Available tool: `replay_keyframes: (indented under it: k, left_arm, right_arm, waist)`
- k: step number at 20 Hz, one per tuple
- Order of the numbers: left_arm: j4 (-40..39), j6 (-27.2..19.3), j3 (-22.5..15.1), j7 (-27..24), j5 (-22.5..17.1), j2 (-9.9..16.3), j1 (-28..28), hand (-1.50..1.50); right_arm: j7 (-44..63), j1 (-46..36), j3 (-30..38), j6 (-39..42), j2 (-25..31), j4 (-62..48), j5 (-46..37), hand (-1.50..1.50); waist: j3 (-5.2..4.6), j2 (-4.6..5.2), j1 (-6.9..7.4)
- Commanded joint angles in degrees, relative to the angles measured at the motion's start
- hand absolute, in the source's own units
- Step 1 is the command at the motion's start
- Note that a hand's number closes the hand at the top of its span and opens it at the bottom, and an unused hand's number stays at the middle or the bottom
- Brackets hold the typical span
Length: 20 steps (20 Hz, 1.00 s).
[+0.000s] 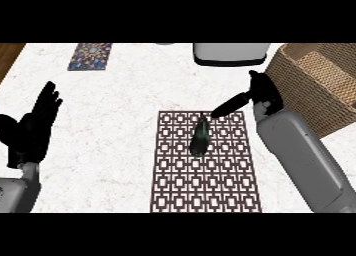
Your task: Pick the eggplant from the placemat and place it in the basket
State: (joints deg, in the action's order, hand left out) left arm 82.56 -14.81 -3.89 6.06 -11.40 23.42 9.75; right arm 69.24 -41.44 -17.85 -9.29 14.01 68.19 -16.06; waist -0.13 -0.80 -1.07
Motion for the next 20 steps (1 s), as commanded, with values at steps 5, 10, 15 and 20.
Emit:
replay_keyframes:
  k: [5, 10, 15, 20]
  left_arm:
    - [0.9, -0.8, 0.1, 1.1, 1.5, -1.6, 0.9, 0.0]
    - [-1.3, 3.7, 2.4, -1.2, -0.6, -0.4, 0.3, 0.0]
    - [4.6, 1.6, 1.0, 4.0, 2.3, -1.1, 0.0, 0.0]
    - [0.5, 4.3, 3.3, 1.1, 1.5, -1.2, 0.7, 0.0]
  right_arm:
    - [8.0, 7.2, 1.7, -2.5, -0.7, 6.7, -4.2, -1.5]
    - [7.5, 12.1, -3.2, -8.5, -9.4, 7.1, -11.9, -1.5]
    - [5.2, 12.7, -0.9, -8.9, -11.3, 5.8, -16.4, -1.5]
    - [5.6, 15.0, -2.7, -10.3, -13.9, 6.2, -21.4, -1.5]
  waist:
    - [0.12, 0.56, 0.31]
    - [0.07, 0.73, 0.61]
    - [0.12, 0.67, 1.16]
    - [0.1, 0.74, 1.09]
